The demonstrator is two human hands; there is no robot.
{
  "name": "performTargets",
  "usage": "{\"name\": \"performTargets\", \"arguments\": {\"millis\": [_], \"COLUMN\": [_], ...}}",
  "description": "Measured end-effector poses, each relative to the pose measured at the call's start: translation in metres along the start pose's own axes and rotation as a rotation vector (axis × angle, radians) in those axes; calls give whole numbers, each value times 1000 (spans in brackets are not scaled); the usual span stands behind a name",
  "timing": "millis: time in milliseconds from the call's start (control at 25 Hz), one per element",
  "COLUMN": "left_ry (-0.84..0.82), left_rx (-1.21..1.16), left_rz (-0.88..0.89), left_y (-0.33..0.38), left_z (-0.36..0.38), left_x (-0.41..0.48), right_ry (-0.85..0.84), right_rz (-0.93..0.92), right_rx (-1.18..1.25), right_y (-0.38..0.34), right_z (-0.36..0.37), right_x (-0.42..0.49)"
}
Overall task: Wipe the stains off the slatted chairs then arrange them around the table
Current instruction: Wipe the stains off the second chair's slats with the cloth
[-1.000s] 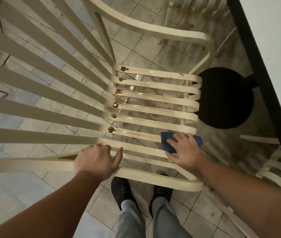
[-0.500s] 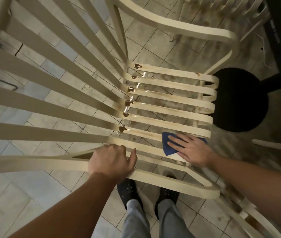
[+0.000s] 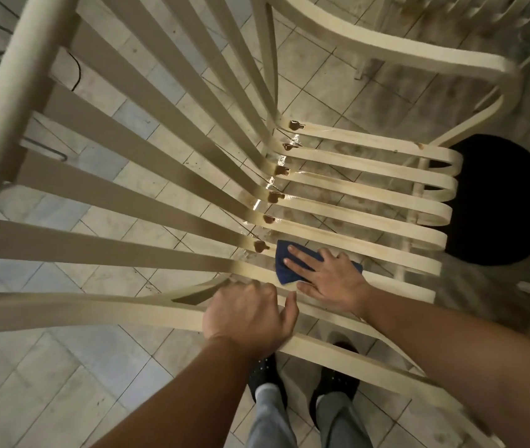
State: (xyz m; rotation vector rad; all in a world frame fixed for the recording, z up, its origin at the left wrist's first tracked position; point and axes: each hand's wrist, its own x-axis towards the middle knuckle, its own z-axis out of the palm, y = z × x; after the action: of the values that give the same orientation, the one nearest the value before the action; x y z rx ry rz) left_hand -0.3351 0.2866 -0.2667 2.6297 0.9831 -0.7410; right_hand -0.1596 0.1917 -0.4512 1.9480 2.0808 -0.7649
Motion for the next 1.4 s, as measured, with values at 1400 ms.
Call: {"name": "performTargets", "arguments": {"millis": [1400], "left_ry": [-18], "left_rx": [-14], "left_rz": [11], "left_y": [-2], "left_z": [2], "left_x": [5], "right_ry": [-37], "right_rz": [66], "right_rx": [-3], "right_y": [-26], "right_z": [-15], "right_x": [33]}}
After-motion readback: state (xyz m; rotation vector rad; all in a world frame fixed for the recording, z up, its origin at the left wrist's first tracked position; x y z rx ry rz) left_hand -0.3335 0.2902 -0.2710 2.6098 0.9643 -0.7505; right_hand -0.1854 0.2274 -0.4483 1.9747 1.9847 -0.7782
